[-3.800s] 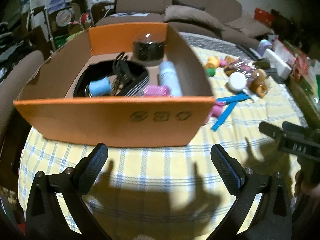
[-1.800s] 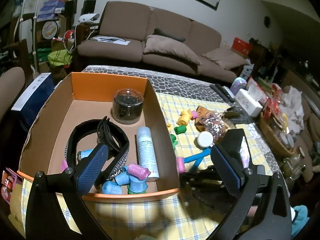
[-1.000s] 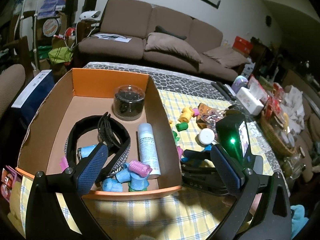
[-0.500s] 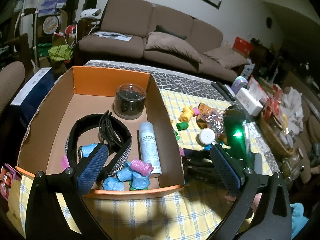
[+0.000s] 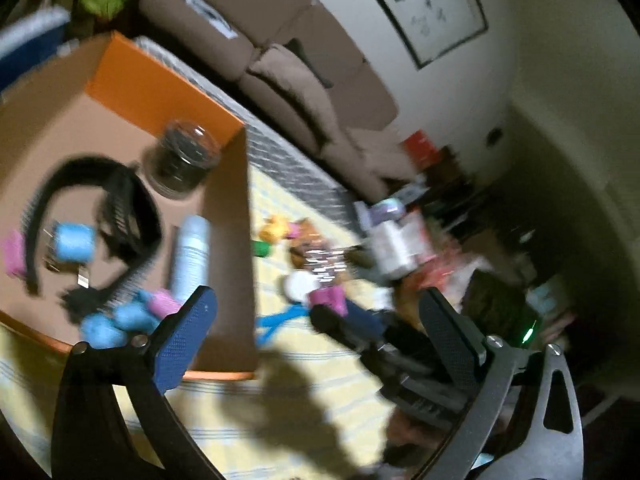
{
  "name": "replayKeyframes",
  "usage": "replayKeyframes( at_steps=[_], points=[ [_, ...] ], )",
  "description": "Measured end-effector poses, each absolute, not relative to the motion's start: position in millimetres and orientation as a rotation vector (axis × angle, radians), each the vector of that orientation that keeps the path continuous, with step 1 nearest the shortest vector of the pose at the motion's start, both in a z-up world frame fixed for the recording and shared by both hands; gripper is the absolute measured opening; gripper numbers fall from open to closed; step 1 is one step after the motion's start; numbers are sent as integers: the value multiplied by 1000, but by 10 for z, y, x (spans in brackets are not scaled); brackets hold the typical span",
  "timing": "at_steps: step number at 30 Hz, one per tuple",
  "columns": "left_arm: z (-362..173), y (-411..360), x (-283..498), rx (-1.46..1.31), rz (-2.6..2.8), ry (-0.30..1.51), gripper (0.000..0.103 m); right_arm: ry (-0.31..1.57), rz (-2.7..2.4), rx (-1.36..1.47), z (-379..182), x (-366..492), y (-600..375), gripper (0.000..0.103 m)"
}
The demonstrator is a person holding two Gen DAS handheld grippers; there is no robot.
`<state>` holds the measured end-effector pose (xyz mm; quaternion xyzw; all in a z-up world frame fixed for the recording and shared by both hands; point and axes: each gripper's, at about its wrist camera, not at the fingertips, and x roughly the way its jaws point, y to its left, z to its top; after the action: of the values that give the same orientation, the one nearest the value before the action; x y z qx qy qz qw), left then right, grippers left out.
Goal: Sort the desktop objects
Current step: 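Grasp a pink hair curler with the right gripper and lift it, then carry the pink curler with the right gripper over the orange box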
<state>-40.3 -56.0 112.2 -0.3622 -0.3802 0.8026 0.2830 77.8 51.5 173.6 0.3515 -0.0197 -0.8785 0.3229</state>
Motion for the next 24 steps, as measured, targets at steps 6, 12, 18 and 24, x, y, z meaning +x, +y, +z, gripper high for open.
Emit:
replayKeyframes(
  at_steps=[6,12,18,24],
  points=[
    [1038,-553,-470,-965,1997,-1089,65,67,-2295,833,1883,967,295,30],
    [953,-550,-510,-999,1966,-1119,31,70,-2281,809,1895,990,218,31],
    [884,-556,-516,-1023,1940,-1139,27,58,-2264,793,1922,1010,220,30],
    [879,-577,-496,-1023,1965,-1134,25,70,-2256,799,1895,1028,200,31]
  ],
)
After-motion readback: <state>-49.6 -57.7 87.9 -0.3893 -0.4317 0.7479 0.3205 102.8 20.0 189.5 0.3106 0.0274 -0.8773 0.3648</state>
